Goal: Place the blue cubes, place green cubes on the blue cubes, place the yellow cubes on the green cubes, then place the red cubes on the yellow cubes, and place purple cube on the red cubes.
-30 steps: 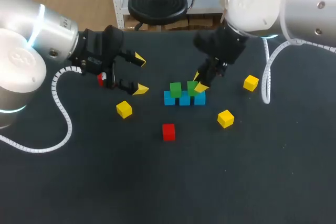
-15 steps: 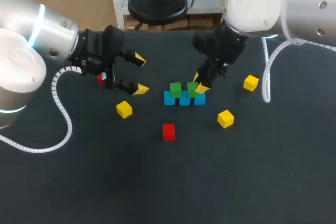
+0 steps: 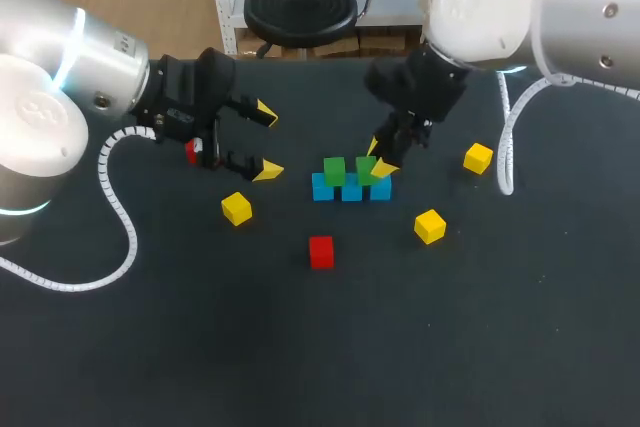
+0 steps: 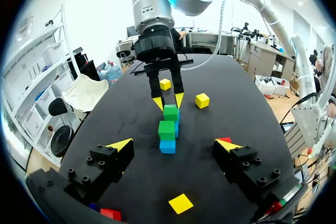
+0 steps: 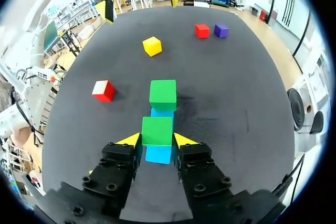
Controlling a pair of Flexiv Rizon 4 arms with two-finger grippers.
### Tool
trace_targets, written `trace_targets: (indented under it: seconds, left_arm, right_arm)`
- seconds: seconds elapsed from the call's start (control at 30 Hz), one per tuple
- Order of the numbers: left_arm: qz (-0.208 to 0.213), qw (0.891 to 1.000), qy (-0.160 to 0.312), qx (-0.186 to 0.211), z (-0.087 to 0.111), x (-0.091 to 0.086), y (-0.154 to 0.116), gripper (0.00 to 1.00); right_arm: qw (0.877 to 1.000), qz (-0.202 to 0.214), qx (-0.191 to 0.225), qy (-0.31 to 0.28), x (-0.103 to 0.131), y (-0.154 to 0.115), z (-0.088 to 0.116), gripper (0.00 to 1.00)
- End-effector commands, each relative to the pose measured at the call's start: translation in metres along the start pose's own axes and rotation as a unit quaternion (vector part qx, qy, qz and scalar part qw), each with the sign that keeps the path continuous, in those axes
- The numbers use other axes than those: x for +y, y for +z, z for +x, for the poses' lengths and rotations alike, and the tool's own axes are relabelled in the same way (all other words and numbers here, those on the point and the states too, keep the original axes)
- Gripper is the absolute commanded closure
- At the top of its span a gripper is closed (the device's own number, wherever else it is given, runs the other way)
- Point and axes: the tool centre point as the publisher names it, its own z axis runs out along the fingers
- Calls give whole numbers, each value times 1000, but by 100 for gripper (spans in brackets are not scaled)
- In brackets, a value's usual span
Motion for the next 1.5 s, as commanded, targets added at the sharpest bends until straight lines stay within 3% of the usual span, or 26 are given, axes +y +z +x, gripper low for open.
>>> trace_targets:
  seconds: [0.03, 0.23, 0.27, 0.33, 0.47, 0.5, 0.57, 0.6, 0.83, 1.13, 1.33, 1.5]
  left_arm:
    - [-1, 1000, 2, -4, 2, -1, 0, 0]
    - [-1, 1000, 2, -4, 2, -1, 0, 0]
    - [-1, 1000, 2, -4, 2, -1, 0, 0]
    - [-1, 1000, 2, -4, 2, -1, 0, 0]
    - [-1, 1000, 2, -4, 2, -1, 0, 0]
    - [-1, 1000, 2, -4, 2, -1, 0, 0]
    - [-1, 1000, 2, -4, 2, -1, 0, 0]
    - [-1, 1000, 2, -4, 2, -1, 0, 0]
    - [-1, 1000, 2, -4, 2, -1, 0, 0]
    - [-1, 1000, 2, -4, 2, -1, 0, 0]
    - [-1, 1000, 2, -4, 2, -1, 0, 0]
    - [-1, 1000, 2, -4, 2, -1, 0, 0]
  right_arm:
    - [1000, 3, 2, 2, 2, 0, 0, 100]
    - [1000, 2, 1, 6, 2, 3, 1, 96]
    - [1000, 2, 0, 7, 2, 3, 1, 89]
    - [1000, 2, -1, 9, 1, 3, 1, 59]
    - [1000, 2, -2, 11, -1, 3, 2, 52]
    - [1000, 2, -3, 12, -1, 3, 2, 44]
    - [1000, 3, -3, 13, -1, 2, 2, 4]
    - [1000, 4, -4, 13, -1, 1, 2, 0]
    - [999, 19, -18, 24, 4, -8, 7, 0]
    - [993, 46, -111, -9, 29, -45, 25, 0]
    - [993, 47, -106, -13, 45, -65, 22, 0]
    - [993, 47, -106, -13, 45, -65, 22, 0]
